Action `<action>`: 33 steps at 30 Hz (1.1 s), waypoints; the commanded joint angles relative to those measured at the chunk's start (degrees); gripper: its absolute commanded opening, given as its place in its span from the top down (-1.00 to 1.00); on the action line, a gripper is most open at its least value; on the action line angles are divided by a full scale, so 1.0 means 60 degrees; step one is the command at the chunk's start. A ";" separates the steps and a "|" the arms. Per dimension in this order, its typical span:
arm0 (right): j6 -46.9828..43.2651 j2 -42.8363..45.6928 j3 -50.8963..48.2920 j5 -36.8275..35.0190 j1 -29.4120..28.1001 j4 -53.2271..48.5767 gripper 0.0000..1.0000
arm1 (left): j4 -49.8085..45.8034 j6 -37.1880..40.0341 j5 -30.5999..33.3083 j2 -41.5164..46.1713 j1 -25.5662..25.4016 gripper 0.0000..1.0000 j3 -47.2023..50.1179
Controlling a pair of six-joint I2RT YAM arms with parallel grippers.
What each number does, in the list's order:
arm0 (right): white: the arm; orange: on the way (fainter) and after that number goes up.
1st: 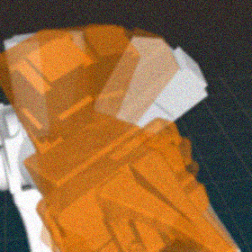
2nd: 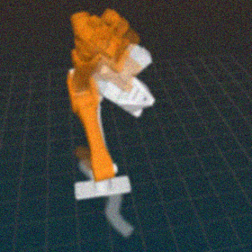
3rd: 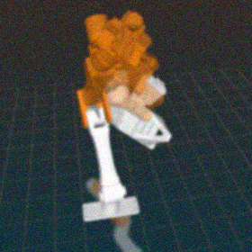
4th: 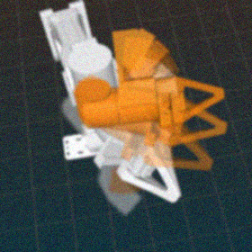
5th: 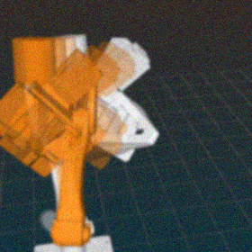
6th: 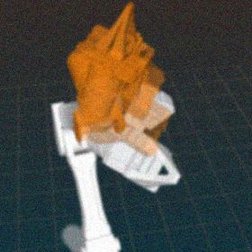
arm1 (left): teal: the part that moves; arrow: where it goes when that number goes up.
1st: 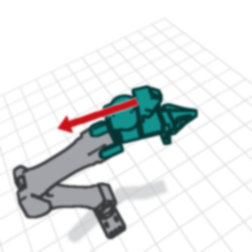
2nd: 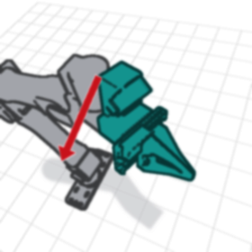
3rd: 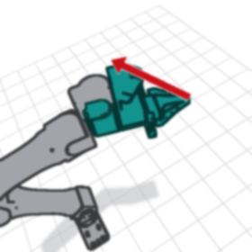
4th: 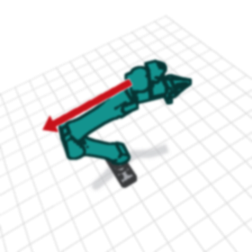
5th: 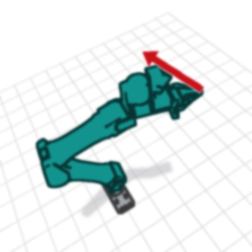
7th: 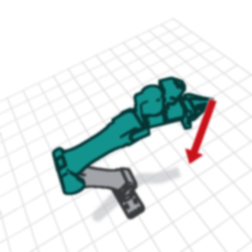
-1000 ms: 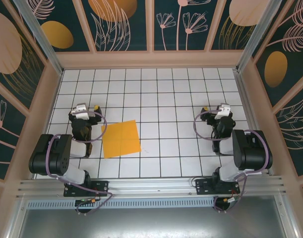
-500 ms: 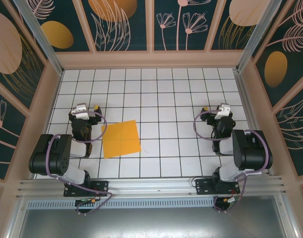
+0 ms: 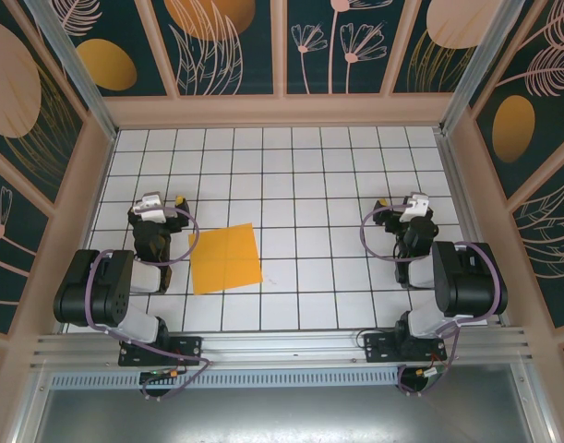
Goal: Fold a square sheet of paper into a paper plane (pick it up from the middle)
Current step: Move the square sheet of paper to the center of the table.
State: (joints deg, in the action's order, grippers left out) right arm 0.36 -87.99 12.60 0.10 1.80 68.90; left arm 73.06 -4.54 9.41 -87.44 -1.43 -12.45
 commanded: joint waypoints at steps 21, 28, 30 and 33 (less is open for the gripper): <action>-0.0059 -0.0042 0.0068 0.0020 -0.0108 0.0520 -0.98 | 0.0148 0.0097 -0.0133 0.0046 0.0049 -0.98 -0.0108; -0.0140 0.0622 0.0042 -0.0391 -0.0294 0.0113 -0.98 | 0.0150 0.0093 -0.0133 0.0056 0.0052 -0.98 -0.0115; -0.0054 0.1449 0.0593 -0.0593 -0.0433 -0.1629 -0.98 | 0.0145 0.0088 -0.0132 0.0056 0.0048 -0.98 -0.0108; 0.1013 0.2455 0.1901 -0.0724 -0.0477 -0.5337 -0.98 | 0.0151 0.0092 -0.0132 0.0046 0.0054 -0.98 -0.0108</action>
State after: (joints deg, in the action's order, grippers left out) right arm 1.65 -78.39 17.45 -2.35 -0.54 53.47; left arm 73.06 -4.51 9.39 -87.44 -1.43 -12.45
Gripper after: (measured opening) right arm 0.990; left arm 0.988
